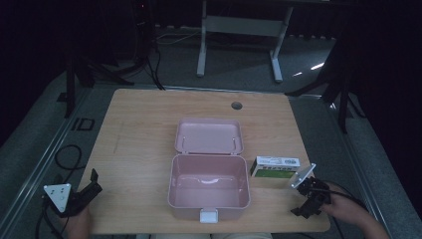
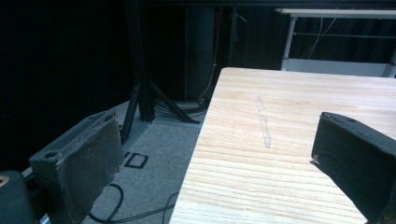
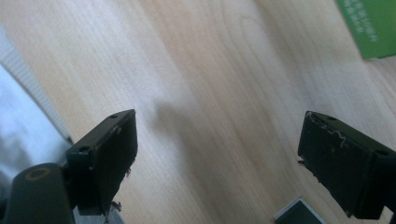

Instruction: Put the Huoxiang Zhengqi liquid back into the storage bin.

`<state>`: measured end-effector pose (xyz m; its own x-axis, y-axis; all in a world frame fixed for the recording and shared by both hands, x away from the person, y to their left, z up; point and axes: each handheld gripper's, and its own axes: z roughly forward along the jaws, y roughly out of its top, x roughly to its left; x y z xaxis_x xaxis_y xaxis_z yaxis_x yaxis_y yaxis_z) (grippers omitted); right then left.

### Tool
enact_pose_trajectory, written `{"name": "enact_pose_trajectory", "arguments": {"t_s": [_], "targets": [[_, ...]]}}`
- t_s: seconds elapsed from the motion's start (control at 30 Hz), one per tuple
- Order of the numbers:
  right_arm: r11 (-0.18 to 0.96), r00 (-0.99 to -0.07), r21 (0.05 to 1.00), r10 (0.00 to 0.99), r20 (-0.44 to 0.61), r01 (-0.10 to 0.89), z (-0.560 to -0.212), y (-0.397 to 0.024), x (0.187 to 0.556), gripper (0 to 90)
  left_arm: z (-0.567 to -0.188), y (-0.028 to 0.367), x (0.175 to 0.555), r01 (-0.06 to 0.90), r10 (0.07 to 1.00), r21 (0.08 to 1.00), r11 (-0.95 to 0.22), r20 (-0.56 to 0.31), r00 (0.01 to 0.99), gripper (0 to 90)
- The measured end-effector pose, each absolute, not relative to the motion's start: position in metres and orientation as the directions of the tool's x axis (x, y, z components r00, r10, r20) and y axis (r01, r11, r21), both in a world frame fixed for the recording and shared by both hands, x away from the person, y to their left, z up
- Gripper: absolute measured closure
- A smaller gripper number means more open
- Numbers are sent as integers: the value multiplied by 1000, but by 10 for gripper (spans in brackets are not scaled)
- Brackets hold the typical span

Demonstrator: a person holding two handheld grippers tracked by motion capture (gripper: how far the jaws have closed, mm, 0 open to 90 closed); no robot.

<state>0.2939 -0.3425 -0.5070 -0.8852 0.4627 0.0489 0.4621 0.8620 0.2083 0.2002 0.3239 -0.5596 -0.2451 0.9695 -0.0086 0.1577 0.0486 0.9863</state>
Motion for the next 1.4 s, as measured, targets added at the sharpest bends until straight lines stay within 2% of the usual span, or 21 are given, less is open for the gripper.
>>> {"name": "enact_pose_trajectory", "arguments": {"t_s": [0.1,0.17,0.4,0.6,0.77,1.13,1.4], "targets": [[902,-915,164,404,16,400,-504,-335,291,106,-560,324,200,161,970,986,48,-8,-242,21],[913,-923,138,382,36,383,-502,-330,291,107,-560,324,201,163,971,986,46,-6,-238,22],[924,-931,111,363,35,365,-496,-317,296,130,-560,324,201,170,973,984,46,-5,-230,21],[949,-949,41,312,49,314,-493,-303,298,127,-560,325,203,179,978,983,42,-4,-208,21],[977,-975,-14,215,52,215,-487,-288,294,139,-560,324,203,184,980,982,42,-5,-197,21],[990,-988,-20,139,67,138,-471,-270,292,146,-560,324,203,190,982,981,36,1,-191,21],[997,-997,11,71,16,71,-443,-261,295,173,-560,324,203,191,982,981,36,0,-188,21]]}}
